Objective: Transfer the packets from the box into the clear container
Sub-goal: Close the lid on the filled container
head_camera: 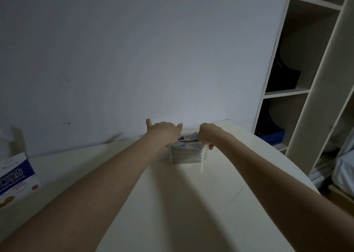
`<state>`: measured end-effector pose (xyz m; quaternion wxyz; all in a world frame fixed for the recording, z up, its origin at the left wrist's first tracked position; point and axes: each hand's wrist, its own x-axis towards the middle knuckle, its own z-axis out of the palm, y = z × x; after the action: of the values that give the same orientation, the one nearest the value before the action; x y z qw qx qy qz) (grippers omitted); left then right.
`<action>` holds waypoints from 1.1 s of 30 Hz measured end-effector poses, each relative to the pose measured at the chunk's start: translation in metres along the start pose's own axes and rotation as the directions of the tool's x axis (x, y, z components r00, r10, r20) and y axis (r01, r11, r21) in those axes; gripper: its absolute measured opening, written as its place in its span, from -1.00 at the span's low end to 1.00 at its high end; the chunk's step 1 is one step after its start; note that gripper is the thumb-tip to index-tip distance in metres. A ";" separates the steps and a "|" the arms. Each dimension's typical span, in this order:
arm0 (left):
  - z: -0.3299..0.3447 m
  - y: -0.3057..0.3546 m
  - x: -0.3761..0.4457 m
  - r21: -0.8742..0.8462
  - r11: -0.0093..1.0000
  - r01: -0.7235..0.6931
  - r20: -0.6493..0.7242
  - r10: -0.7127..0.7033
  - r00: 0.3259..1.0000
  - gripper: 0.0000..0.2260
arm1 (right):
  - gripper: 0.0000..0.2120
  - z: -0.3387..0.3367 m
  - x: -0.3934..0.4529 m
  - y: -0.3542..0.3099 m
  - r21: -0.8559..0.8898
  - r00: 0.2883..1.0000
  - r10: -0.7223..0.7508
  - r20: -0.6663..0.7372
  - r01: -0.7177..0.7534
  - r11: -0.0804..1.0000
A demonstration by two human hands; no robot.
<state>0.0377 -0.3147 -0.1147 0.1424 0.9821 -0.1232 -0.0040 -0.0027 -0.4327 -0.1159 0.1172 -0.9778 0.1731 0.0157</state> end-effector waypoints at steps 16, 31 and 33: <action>-0.023 -0.032 0.002 -0.216 0.974 0.070 -0.247 -0.124 0.961 -0.64 | -0.85 -0.020 0.008 0.020 0.301 0.902 0.121 -0.415 0.011 0.953; -0.023 -0.042 0.035 -0.950 0.303 0.071 0.010 -0.198 0.980 -0.51 | -0.58 -0.006 0.045 0.017 0.975 0.979 0.181 -0.096 0.056 0.214; -0.029 -0.040 0.030 -0.921 0.390 -0.006 -0.062 -0.133 0.989 -0.50 | -0.57 -0.011 0.040 0.012 0.915 0.966 0.104 -0.236 0.185 0.359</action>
<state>0.0781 -0.2766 -0.0971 0.6671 0.7429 -0.0537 -0.0150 0.0307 -0.4601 -0.1110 0.6266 -0.7364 0.1405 -0.2129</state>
